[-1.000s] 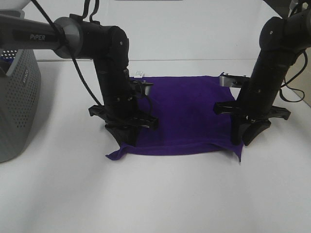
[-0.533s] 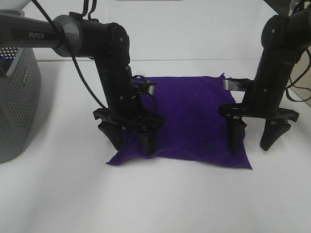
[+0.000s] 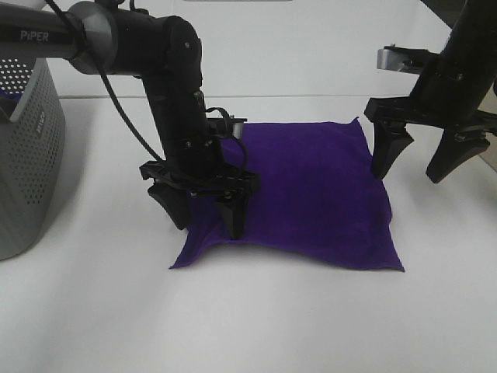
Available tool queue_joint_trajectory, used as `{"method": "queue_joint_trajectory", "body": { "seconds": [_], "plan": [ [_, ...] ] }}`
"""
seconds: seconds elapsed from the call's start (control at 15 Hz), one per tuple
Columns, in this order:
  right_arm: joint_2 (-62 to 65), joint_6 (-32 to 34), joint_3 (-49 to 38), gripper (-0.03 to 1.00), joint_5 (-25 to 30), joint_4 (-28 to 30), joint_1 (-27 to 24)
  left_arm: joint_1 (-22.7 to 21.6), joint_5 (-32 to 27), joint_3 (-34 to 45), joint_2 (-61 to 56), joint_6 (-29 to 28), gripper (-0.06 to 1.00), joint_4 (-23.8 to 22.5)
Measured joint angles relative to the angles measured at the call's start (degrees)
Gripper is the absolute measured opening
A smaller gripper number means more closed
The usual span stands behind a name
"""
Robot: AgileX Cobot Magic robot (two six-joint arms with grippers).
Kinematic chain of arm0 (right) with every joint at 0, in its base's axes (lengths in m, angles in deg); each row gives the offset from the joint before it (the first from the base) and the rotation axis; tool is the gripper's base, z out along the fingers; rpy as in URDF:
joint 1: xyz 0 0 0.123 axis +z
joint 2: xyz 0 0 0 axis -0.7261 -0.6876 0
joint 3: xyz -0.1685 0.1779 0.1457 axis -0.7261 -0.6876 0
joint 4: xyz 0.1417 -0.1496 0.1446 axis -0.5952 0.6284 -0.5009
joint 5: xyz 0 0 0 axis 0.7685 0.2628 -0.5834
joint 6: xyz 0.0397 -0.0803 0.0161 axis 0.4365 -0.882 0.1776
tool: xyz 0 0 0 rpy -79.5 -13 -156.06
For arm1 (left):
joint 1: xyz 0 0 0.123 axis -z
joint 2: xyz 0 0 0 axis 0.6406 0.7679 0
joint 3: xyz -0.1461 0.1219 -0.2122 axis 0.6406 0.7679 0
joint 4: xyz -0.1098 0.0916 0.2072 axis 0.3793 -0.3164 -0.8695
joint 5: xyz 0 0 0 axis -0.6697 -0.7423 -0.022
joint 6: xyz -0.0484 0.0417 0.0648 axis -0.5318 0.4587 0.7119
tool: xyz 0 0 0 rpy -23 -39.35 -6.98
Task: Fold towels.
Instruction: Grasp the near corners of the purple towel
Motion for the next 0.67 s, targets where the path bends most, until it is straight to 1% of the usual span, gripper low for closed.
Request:
{"method": "queue_joint_trajectory", "body": {
  "seconds": [0.07, 0.13, 0.2, 0.33, 0.47, 0.6, 0.67],
  "plan": [
    [0.29, 0.00, 0.00, 0.73, 0.00, 0.00, 0.00, 0.23, 0.57, 0.00, -0.06, -0.86, 0.77, -1.03],
    [0.69, 0.00, 0.00, 0.73, 0.00, -0.57, 0.00, 0.97, 3.04, 0.00, -0.17, -3.27, 0.77, -3.90],
    [0.74, 0.00, 0.00, 0.73, 0.00, -1.26, 0.00, 1.89, 4.98, 0.00, -0.17, -4.64, 0.77, -5.50],
    [0.80, -0.17, 0.00, 0.73, 0.06, -2.29, 0.00, 4.13, 5.96, -1.03, -0.17, -5.56, 0.77, -7.28],
    [1.95, -0.40, -0.06, 0.73, 0.17, -2.35, 0.00, 5.16, 4.64, -2.64, -0.29, -7.16, 0.77, -8.08],
    [4.98, -0.52, -0.06, 0.73, 0.17, -2.29, 0.00, 5.10, 0.92, -3.15, -1.26, -8.14, 0.77, -10.49],
    [6.99, -0.52, -0.69, 0.73, 0.11, -2.06, 0.00, 4.98, 0.17, -3.09, -2.01, -8.19, 0.77, -11.86]
  ]
}}
